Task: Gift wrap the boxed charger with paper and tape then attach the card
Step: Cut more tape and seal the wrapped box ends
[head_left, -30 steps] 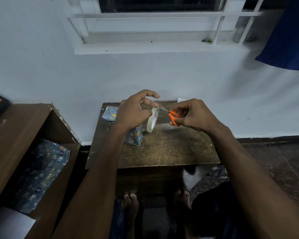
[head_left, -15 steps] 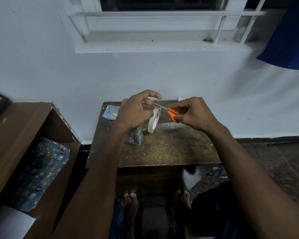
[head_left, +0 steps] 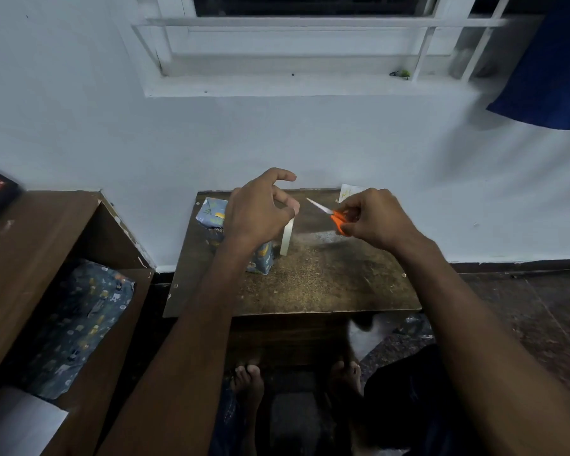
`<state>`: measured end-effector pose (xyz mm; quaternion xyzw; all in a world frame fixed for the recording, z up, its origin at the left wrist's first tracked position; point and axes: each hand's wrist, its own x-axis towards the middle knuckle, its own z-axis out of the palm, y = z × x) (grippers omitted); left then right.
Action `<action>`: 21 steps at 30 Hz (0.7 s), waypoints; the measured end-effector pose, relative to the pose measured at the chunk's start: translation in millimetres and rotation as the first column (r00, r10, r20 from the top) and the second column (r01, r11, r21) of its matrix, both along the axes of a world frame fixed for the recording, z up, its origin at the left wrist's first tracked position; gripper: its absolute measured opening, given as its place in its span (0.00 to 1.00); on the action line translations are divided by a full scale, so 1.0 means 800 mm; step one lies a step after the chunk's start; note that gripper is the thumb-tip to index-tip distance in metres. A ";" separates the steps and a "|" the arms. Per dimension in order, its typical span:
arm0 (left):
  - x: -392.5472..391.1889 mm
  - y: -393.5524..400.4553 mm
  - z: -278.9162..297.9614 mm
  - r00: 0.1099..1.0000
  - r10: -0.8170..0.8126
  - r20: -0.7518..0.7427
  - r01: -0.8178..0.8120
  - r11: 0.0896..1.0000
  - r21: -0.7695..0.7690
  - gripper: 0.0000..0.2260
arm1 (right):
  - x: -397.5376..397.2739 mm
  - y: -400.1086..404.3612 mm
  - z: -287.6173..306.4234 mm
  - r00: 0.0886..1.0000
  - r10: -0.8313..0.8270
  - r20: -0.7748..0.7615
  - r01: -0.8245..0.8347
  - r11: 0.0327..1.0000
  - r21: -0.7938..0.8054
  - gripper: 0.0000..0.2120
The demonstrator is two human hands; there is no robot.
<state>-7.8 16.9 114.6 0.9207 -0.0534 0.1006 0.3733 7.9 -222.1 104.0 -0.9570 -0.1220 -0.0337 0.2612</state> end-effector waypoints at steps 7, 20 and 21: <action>0.002 0.004 0.001 0.997 -0.078 -0.023 0.074 0.990 -0.119 0.23 | 0.006 0.036 -0.045 0.994 -0.014 -0.112 -0.028 0.929 -0.368 0.14; -0.003 0.013 0.005 0.966 -0.255 0.041 0.245 0.856 -0.456 0.34 | -0.025 0.075 -0.013 0.952 0.292 -0.087 -0.213 0.842 0.495 0.11; -0.004 0.012 0.006 0.969 -0.243 0.056 0.240 0.848 -0.473 0.34 | -0.027 0.075 -0.011 0.950 0.293 -0.109 -0.202 0.840 0.504 0.12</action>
